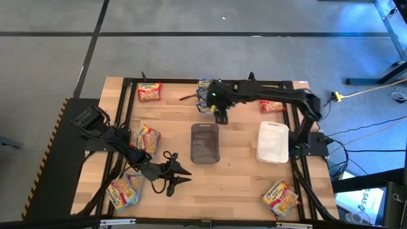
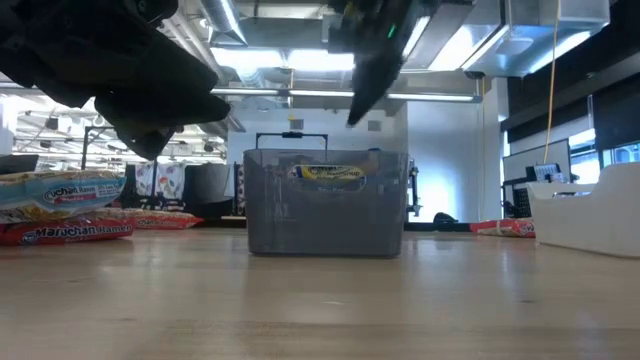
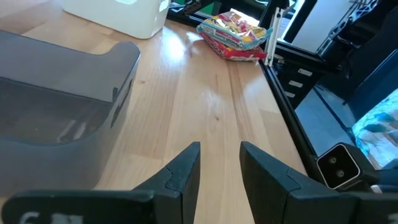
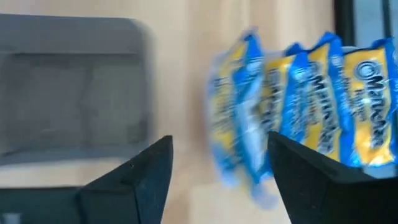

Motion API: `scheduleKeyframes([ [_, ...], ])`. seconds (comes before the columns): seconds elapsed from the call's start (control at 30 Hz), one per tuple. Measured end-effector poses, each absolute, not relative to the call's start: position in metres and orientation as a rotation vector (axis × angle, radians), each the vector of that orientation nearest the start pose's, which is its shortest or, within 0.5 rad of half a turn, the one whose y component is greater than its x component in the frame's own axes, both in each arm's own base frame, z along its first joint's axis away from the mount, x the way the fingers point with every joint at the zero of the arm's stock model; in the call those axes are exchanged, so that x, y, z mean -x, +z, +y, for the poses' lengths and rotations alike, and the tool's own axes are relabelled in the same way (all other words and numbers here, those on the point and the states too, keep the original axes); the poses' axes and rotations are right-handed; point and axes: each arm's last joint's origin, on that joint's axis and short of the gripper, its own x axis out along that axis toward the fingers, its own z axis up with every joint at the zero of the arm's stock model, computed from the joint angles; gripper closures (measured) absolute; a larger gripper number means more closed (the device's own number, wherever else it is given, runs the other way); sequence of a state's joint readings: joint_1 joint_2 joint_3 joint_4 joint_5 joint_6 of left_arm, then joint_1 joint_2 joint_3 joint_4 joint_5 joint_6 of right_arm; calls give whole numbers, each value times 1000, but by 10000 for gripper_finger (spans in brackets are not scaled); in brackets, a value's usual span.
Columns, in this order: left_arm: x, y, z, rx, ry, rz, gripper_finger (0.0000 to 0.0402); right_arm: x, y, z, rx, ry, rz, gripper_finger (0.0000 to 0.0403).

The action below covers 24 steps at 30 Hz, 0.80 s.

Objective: Sort Maruchan noodles
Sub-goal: Put the light blue noodle pack into the black bin

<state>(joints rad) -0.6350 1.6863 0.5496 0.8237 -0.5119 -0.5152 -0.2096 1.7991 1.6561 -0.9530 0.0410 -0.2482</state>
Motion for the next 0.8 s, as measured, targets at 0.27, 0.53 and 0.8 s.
scheduleKeyframes([
  [0.27, -261, 160, -175, 323, -88, 231, 294, -317, 339, 23, 60, 36, 1136, 162],
  [0.53, -296, 182, -208, 207, -135, 250, 294, -258, 317, 117, 44, 89, 1160, 162],
  [0.8, -335, 174, -241, 199, -186, 296, 294, -195, 275, 186, -119, 64, 1212, 162],
])
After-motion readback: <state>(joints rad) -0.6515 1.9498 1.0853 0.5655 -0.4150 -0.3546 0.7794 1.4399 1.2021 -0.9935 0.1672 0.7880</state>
